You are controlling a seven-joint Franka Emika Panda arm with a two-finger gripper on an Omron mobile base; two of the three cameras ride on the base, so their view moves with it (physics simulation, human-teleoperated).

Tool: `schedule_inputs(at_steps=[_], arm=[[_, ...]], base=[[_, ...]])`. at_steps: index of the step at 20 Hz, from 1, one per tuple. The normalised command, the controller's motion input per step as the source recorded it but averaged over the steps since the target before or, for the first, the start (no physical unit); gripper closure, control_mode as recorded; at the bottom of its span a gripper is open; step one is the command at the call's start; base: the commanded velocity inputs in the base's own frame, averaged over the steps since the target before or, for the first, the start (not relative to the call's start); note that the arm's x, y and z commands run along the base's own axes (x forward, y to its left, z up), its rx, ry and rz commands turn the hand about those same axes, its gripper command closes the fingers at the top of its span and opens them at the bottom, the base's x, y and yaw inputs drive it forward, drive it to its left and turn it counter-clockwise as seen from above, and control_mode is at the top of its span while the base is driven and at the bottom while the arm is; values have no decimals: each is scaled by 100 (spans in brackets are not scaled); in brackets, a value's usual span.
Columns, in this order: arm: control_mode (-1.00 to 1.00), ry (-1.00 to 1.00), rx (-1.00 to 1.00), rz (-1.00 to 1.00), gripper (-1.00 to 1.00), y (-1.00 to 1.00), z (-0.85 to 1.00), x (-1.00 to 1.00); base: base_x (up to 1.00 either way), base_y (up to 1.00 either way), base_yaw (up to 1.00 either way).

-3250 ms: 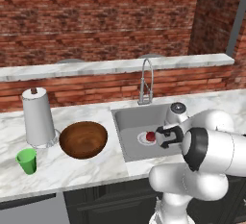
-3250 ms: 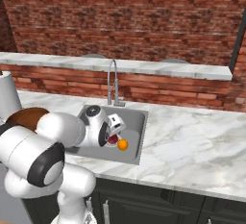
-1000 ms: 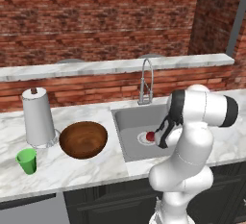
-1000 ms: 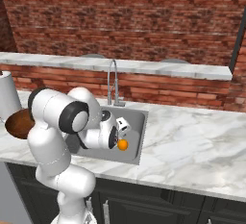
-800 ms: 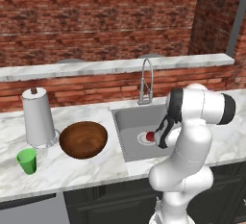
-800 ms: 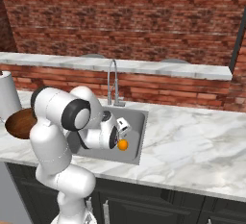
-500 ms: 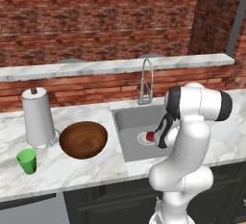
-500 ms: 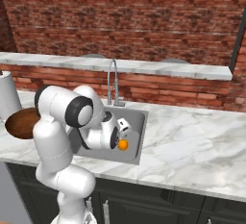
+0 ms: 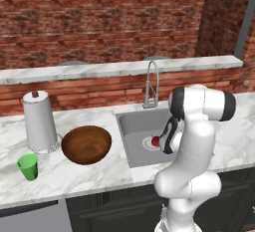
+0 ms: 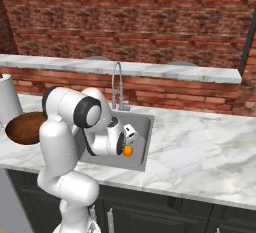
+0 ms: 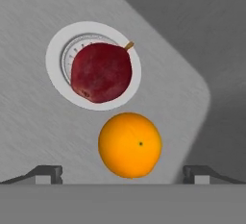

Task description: Remove the orange and pear from the sink. Then move the bowl and cup from the counter to the sink for washing.

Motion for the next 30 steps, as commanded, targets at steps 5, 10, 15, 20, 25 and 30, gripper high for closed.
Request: schedule_inputs(at_steps=[5, 10, 15, 20, 25, 30], arm=[[-100, 1, 0, 0, -100, -1, -15, 7], [-100, 0, 0, 0, -100, 0, -14, 7], [-100, 0, 0, 0, -100, -1, -14, 7], [-100, 0, 0, 0, -100, -2, -14, 6], [-100, 0, 0, 0, -100, -4, -13, 5], [-100, 0, 0, 0, -100, -8, -9, 8]], base=[[0, 0, 0], [0, 0, 0], [0, 0, 0], [0, 0, 0], [0, 0, 0], [0, 0, 0]])
